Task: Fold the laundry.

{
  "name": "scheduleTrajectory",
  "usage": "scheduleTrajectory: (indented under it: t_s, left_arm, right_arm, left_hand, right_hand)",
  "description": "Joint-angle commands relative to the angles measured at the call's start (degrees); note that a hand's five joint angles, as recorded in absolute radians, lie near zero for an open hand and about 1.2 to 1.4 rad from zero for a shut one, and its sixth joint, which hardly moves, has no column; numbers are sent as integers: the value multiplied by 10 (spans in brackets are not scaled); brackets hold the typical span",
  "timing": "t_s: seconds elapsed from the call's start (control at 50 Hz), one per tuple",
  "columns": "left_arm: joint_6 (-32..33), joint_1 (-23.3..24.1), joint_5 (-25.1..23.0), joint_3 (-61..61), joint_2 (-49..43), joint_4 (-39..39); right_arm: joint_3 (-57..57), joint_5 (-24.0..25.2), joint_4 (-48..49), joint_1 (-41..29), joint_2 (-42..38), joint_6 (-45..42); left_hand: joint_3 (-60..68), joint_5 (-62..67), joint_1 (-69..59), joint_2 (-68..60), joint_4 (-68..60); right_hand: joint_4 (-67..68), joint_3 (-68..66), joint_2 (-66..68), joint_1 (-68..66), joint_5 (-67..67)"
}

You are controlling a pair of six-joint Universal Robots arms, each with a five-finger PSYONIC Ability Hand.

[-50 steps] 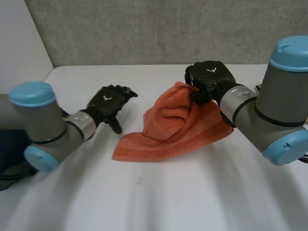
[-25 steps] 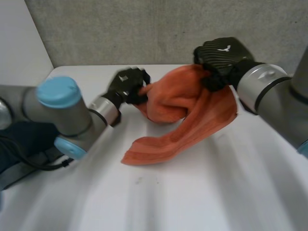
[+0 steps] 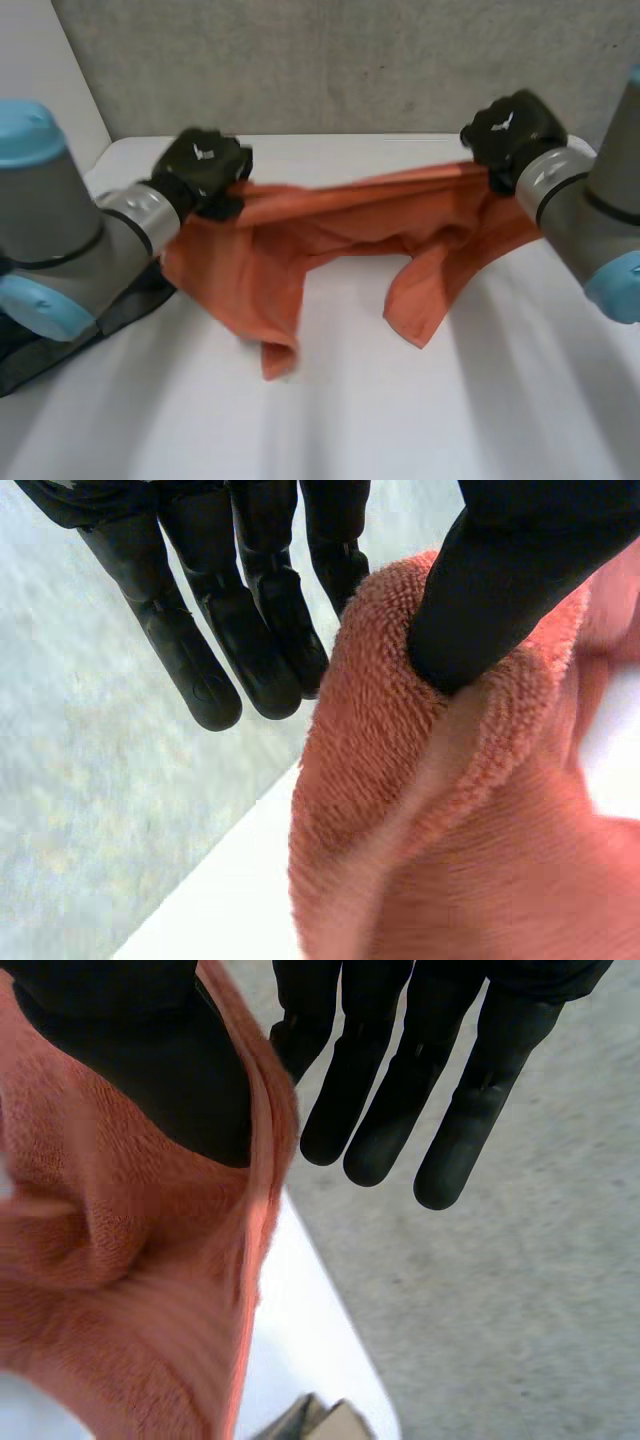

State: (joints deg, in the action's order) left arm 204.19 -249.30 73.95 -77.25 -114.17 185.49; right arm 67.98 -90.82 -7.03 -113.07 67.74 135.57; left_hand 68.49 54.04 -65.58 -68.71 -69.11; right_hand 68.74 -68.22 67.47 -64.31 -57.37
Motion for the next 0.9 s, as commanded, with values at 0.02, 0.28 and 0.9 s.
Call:
scheduleTrajectory:
  t_s: [0.02,0.28,0.9]
  left_arm:
    - [84,7,52,65,-119,7]
    - [52,22,76,241,-140,338]
    - [5,58,91,-115,-123,259]
  right_arm:
    - [-19,6,5,0,-92,-8]
    - [-179,-15,373,1,-144,-2]
    - [174,55,207,70,-91,8]
  left_hand:
    - [115,160,-144,-113,-109]
    - [115,160,-144,-113,-109]
    - [40,84,-69,-38,-34]
  right_hand:
    - [113,-118,125,-157,-126]
    - [113,-118,125,-157,-126]
    - [113,-118,125,-157,-126]
